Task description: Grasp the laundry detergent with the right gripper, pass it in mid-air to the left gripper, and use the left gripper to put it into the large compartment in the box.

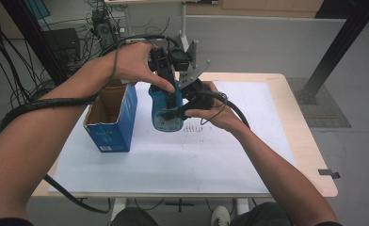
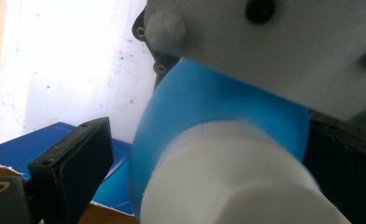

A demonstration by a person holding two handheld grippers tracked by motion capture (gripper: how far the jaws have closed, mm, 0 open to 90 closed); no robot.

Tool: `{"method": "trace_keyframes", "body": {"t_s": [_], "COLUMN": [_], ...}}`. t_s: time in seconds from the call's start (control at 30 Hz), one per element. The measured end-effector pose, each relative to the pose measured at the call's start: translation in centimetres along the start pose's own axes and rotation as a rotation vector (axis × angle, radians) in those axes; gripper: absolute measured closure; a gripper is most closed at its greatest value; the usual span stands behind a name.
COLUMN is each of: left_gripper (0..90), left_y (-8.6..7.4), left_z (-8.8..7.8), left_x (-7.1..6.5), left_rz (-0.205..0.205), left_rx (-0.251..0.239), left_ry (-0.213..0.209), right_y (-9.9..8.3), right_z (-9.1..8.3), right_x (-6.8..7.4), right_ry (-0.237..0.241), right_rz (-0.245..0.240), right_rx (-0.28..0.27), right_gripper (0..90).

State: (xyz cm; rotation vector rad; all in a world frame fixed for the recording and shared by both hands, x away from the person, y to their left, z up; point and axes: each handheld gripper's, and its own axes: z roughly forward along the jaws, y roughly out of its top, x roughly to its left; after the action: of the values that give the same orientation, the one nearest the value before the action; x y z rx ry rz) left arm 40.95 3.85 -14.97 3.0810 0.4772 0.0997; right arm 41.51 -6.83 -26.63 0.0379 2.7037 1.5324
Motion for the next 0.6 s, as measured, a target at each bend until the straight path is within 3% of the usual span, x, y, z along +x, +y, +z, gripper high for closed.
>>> {"method": "trace_keyframes", "body": {"t_s": [0.37,0.6], "left_gripper": [7.7,21.5], "left_y": [0.44,0.41], "left_z": [0.21,-0.01], "left_x": [-0.22,-0.38], "left_rz": [0.013,0.037], "left_rx": [0.004,0.004], "left_ry": [0.001,0.015], "right_y": [0.09,0.09], "right_z": [-0.29,-0.48], "right_x": [0.13,0.22], "right_ry": [0.005,-0.001], "right_rz": [-0.012,-0.023], "right_rx": [-0.008,-0.017], "right_gripper": [43.9,43.8]}}
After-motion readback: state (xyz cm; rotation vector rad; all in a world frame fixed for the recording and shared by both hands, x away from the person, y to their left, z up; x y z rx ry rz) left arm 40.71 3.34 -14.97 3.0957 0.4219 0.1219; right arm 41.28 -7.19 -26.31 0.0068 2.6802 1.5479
